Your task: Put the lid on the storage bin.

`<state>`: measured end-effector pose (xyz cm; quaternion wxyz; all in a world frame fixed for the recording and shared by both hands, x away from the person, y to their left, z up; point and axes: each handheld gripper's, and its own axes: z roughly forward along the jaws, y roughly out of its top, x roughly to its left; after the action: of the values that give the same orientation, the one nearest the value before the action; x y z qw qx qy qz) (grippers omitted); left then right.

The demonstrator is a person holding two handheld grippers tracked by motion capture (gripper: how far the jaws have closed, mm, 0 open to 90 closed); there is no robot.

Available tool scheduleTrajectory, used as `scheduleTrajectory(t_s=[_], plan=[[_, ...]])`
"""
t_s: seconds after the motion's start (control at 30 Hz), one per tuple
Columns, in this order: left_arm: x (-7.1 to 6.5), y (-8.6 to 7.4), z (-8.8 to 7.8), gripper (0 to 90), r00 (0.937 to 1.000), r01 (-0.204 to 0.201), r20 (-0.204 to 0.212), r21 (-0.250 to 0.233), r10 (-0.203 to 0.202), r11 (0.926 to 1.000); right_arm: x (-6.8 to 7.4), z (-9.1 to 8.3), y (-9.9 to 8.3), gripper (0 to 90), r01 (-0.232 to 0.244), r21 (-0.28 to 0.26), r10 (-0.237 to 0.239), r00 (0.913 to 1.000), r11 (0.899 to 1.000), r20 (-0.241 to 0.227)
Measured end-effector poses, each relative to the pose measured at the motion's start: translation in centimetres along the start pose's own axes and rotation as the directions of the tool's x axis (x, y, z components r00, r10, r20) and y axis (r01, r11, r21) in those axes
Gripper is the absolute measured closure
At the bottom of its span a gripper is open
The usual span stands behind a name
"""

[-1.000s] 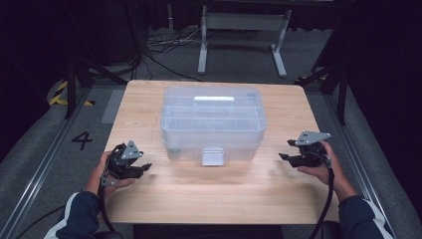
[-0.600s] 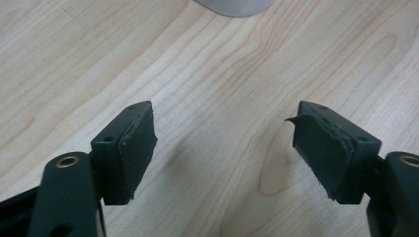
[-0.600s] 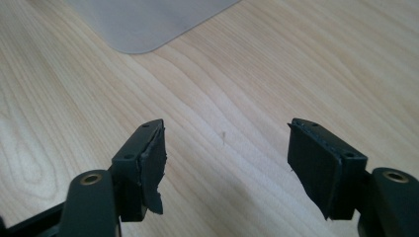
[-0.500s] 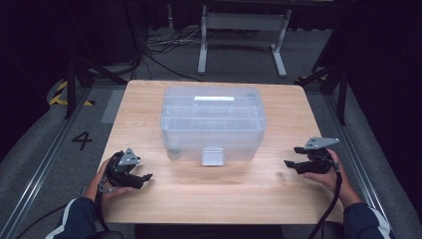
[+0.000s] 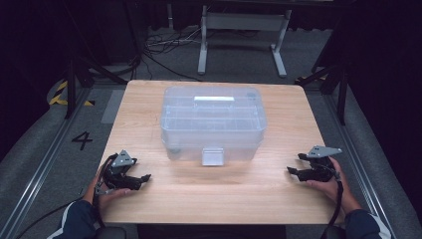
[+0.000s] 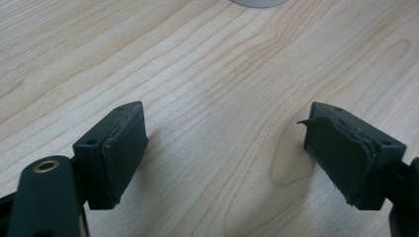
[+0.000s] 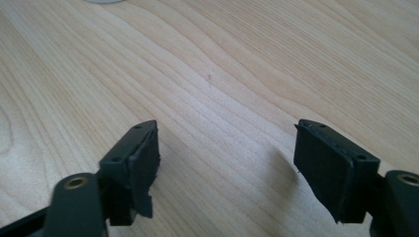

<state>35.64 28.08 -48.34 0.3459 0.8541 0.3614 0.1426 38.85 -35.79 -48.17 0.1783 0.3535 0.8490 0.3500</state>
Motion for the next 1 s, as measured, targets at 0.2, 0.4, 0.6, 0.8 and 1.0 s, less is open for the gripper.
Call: scheduleTrajectory(t_s=[0.2, 0.4, 0.6, 0.8, 1.0], plan=[[0.0, 0.01, 0.0, 16.3, 0.9999, 0.009, -0.007, 0.003, -0.009, 1.0, -0.18, 0.01, -0.8, 20.1, -0.061, -0.03, 0.061, 0.9981, 0.998, -0.014], [-0.11, 0.05, 0.04, 16.3, 0.9995, 0.023, -0.021, 0.003, -0.023, 0.9997, -0.15, 0.05, -0.76, 19.6, -0.065, -0.03, 0.064, 0.9979, 0.997, -0.011], [-0.11, 0.06, 0.04, 16.3, 0.9995, 0.023, -0.021, 0.003, -0.023, 0.9997, -0.15, 0.06, -0.76, 19.6, -0.066, -0.03, 0.065, 0.9978, 0.997, -0.011], [-0.1, 0.07, 0.05, 16.3, 0.9995, 0.023, -0.021, 0.002, -0.023, 0.9997, -0.16, 0.06, -0.76, 19.6, -0.065, -0.03, 0.064, 0.9979, 0.997, -0.011], [-0.11, 0.08, 0.06, 16.3, 0.9994, 0.025, -0.023, 0.002, -0.025, 0.9997, -0.15, 0.05, -0.76, 19.6, -0.066, -0.03, 0.065, 0.9978, 0.997, -0.012]])
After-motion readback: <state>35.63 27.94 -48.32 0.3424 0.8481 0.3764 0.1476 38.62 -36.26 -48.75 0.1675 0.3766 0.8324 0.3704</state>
